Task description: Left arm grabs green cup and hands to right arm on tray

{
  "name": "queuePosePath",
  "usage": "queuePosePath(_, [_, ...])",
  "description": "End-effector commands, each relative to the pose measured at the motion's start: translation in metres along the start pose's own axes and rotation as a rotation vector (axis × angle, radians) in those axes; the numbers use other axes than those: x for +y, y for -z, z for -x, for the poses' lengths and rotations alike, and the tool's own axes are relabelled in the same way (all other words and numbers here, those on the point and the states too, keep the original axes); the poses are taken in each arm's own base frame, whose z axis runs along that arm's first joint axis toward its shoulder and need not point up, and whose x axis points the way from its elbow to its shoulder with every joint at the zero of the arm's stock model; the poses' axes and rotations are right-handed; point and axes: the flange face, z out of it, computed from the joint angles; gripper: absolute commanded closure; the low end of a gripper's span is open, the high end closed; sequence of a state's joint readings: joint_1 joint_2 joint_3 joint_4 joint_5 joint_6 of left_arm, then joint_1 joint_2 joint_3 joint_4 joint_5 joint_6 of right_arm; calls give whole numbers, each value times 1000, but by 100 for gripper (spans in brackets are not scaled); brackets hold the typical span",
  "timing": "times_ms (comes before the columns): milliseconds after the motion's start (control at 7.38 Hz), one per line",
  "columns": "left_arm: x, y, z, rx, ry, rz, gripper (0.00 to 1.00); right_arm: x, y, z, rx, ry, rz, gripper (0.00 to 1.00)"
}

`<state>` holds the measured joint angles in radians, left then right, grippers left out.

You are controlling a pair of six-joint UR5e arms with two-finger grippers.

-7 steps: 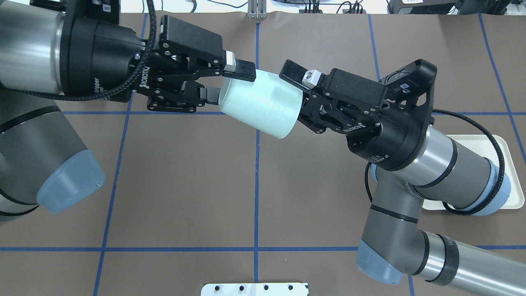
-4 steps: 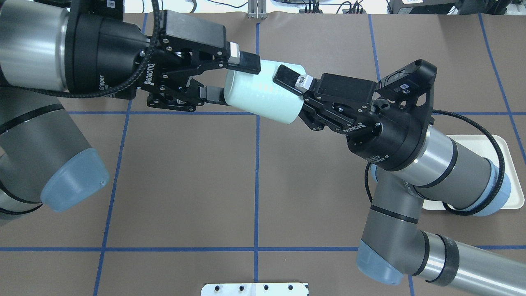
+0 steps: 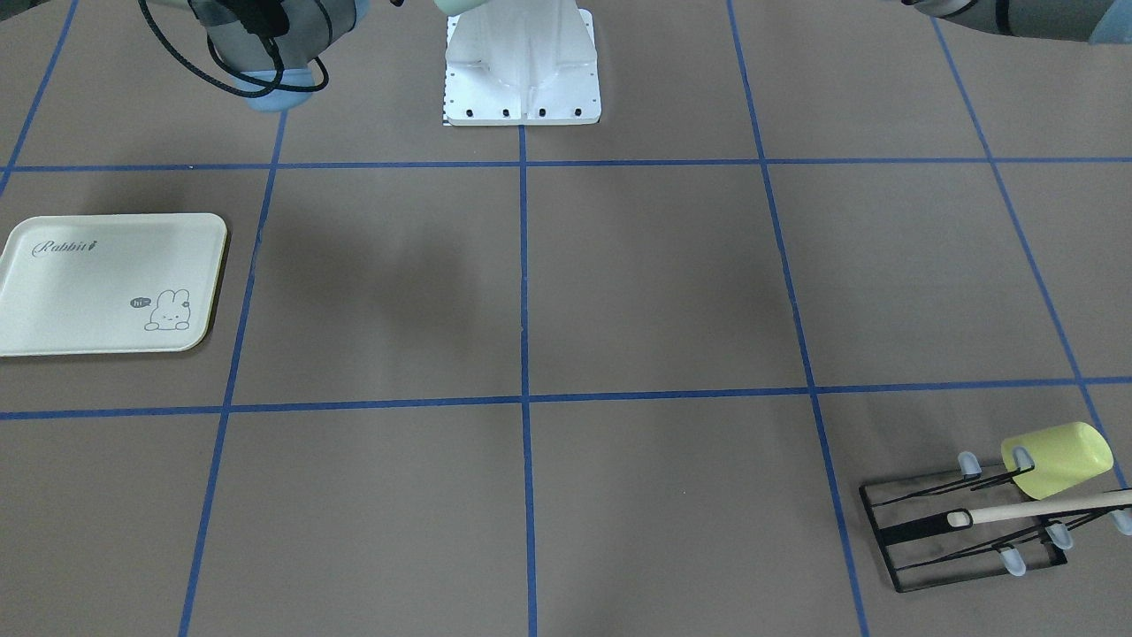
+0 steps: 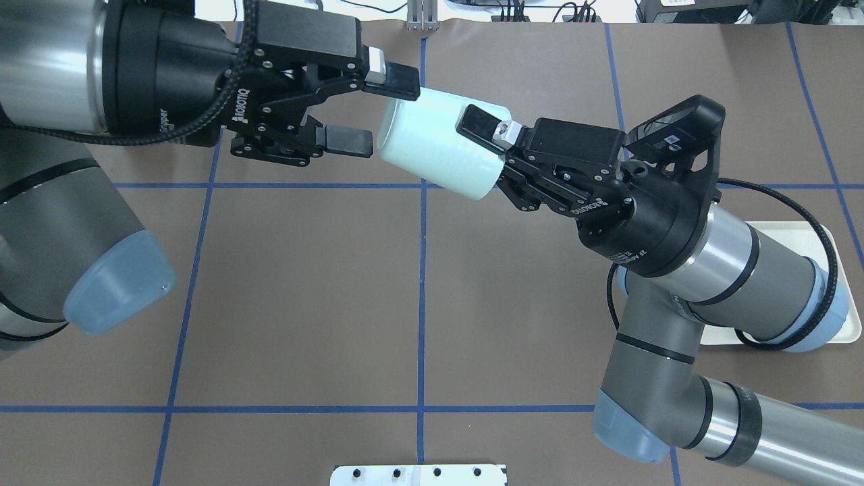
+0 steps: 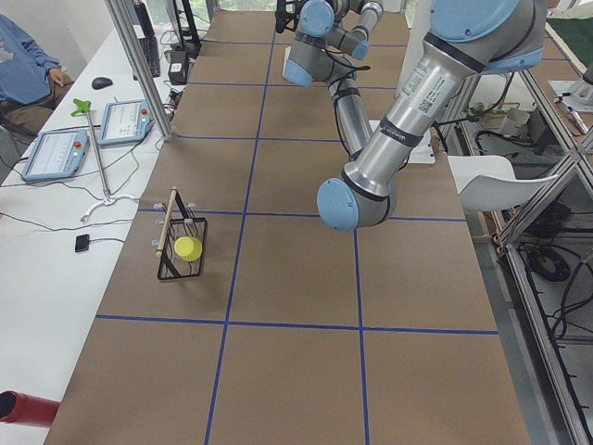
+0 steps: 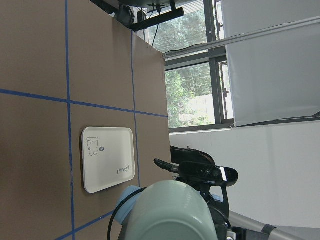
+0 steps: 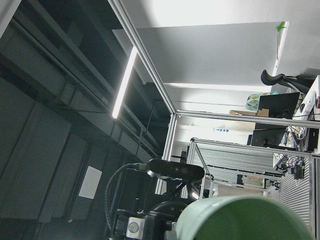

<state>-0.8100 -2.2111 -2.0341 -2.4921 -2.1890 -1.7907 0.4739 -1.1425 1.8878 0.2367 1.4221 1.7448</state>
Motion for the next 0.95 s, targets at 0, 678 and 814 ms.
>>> queuePosePath(0, [-7,-2,8,-21,7,-10,0,-25,-11,-7,160,68,-58,100])
queuePosePath(678, [-39,-27,70,-252,-4,-31,0,-127,-6,-26,725,179,-70,100])
queuePosePath(814, [-45,-32,81,-340,-15,-29,0,-163,10,-16,856,163,-52,100])
